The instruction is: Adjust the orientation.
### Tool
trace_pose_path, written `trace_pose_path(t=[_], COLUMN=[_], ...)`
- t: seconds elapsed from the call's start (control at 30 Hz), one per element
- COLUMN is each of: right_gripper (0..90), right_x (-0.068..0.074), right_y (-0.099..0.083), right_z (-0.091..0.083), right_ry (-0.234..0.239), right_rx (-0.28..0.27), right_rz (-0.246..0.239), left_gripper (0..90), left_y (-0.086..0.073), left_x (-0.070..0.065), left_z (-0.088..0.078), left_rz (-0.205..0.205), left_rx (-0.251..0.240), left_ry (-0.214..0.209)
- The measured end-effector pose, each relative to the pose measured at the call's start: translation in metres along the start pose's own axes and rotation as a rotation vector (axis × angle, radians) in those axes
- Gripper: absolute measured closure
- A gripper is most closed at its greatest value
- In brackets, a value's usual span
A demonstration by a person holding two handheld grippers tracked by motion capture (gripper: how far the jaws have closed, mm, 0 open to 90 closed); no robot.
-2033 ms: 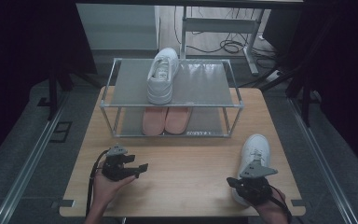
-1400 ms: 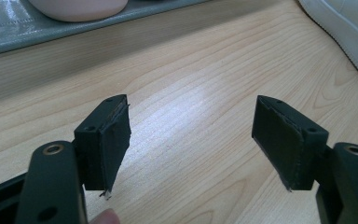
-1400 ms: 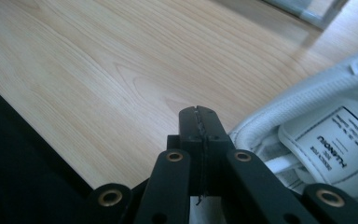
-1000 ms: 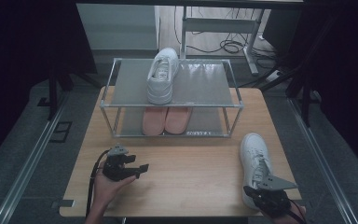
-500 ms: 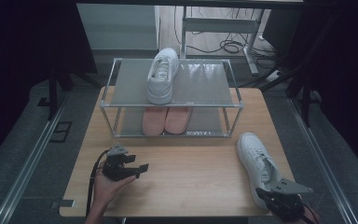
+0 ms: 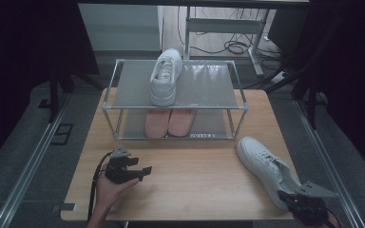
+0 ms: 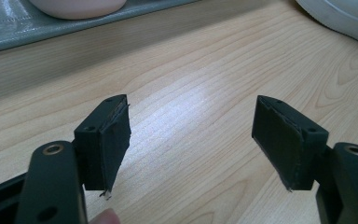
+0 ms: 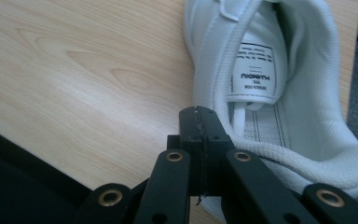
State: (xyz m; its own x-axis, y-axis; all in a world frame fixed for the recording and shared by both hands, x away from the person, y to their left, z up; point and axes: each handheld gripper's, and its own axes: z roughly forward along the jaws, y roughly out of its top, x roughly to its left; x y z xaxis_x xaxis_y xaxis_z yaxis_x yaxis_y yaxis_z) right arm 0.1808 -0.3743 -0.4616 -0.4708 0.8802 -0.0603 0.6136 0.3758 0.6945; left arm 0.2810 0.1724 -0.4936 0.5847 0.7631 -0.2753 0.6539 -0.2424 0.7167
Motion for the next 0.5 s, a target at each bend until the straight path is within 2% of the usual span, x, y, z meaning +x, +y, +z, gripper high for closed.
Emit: trace_pose_path(t=[0.13, 0.27, 0.33, 0.5], right_gripper=[90.0, 90.0, 90.0, 90.0], right_x=[-0.007, -0.007, -0.009, -0.013], right_y=[-0.001, 0.002, 0.007, 0.021], right_z=[0.000, 0.000, -0.002, -0.003], right_ry=[0.004, 0.044, 0.065, 0.070], right_rx=[-0.005, -0.021, -0.041, -0.068], right_rz=[0.015, 0.022, 0.025, 0.013], left_gripper=[28.4, 28.4, 28.4, 28.4], left_y=[0.000, 0.000, 0.000, 0.000], left_x=[0.000, 0.000, 0.000, -0.001], left_z=[-0.001, 0.000, 0.000, 0.000], left_rz=[0.000, 0.000, 0.001, 0.002], left_rx=[-0.002, -0.001, -0.002, -0.003], left_ry=[0.002, 0.001, -0.001, 0.000])
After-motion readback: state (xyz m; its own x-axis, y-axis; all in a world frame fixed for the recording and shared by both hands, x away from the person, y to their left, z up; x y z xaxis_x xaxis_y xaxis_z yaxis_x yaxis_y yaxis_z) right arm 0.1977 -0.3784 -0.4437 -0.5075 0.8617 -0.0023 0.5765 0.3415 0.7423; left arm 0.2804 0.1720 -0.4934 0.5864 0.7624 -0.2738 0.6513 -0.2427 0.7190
